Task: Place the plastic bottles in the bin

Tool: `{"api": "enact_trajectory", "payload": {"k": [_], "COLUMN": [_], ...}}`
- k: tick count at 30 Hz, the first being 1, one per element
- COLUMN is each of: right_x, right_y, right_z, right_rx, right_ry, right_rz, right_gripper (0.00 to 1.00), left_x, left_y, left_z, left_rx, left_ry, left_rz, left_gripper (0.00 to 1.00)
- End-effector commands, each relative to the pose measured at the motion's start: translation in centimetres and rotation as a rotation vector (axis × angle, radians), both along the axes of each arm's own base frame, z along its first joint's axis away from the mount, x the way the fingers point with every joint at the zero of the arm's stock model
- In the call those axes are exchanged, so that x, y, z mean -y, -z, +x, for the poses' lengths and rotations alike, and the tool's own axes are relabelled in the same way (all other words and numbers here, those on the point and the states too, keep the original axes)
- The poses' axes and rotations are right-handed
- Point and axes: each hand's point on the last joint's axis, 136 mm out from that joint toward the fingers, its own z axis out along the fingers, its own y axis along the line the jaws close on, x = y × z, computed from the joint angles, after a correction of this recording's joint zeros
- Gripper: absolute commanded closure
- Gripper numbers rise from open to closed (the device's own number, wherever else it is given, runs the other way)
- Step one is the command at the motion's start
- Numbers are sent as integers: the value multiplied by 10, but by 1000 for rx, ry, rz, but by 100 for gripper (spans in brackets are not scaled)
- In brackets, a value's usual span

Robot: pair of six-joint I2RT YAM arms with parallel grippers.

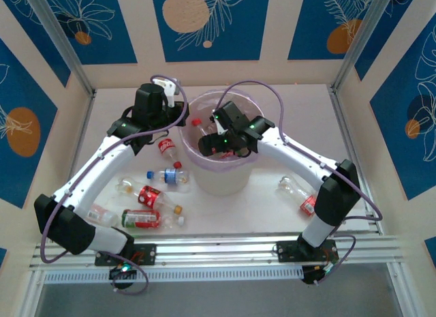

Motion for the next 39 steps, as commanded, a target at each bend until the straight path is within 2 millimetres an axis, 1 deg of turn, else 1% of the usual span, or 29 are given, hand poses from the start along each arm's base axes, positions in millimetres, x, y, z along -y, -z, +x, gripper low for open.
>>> {"api": "enact_trajectory", "payload": {"k": [1, 4, 5, 11, 16, 18, 19, 22, 25, 28, 29, 31, 32, 33, 34, 35, 36, 37, 39], "right_x": [-2, -4, -4, -1, 2, 9, 14, 37, 67, 110, 131, 180, 200, 224, 239, 252, 262, 267, 274], "right_y": [6, -5, -12, -59, -98, -116, -123, -147, -172, -190, -194, -195, -194, -188, -181, -170, -154, -139, -102], "right_z": [0, -3, -4, -13, -27, -31, -32, -37, -41, -42, -43, -49, -53, -60, -66, -71, -76, -80, -90], "right_rx": [-3, 1, 16, 82, 142, 177, 194, 225, 273, 310, 306, 271, 245, 205, 177, 134, 81, 34, -83], "right_ry": [-2, -21, -27, -51, -62, -46, -30, 38, 115, 236, 295, 445, 510, 587, 640, 683, 715, 739, 770], "right_rz": [-23, -11, -9, 17, 18, 24, 24, 3, -16, -54, -69, -108, -110, -126, -141, -145, -151, -155, -168], "right_gripper": [5, 2, 1, 1, 1, 1, 0, 3, 5, 5, 6, 6, 6, 7, 7, 7, 7, 7, 7], "left_x": [3, 2, 2, -1, -1, 0, 0, 0, 1, 1, 1, 0, 0, 0, -1, 0, 0, 0, 0], "left_y": [-4, -5, -5, -5, -6, -5, -5, -5, -5, -5, -7, -8, -8, -9, -8, -8, -10, -10, -10], "left_z": [-2, -2, -3, -3, -2, -2, -2, -2, -2, -1, -1, -2, -2, -2, -2, -2, -2, -2, -1], "left_rx": [13, 14, 13, 19, 20, 19, 19, 19, 17, 17, 19, 20, 19, 22, 21, 21, 24, 24, 26], "left_ry": [3, 1, 3, -11, -11, -9, -9, -8, -5, -8, -7, -8, -9, -10, -11, -11, -11, -10, -10], "left_rz": [-14, -13, -13, -8, -9, -9, -10, -11, -10, -7, -8, -10, -8, -9, -8, -11, -14, -14, -14], "left_gripper": [100, 100, 100, 100, 100, 100, 100, 100, 100, 100, 100, 100, 100, 100, 100, 100, 100, 100, 100]}}
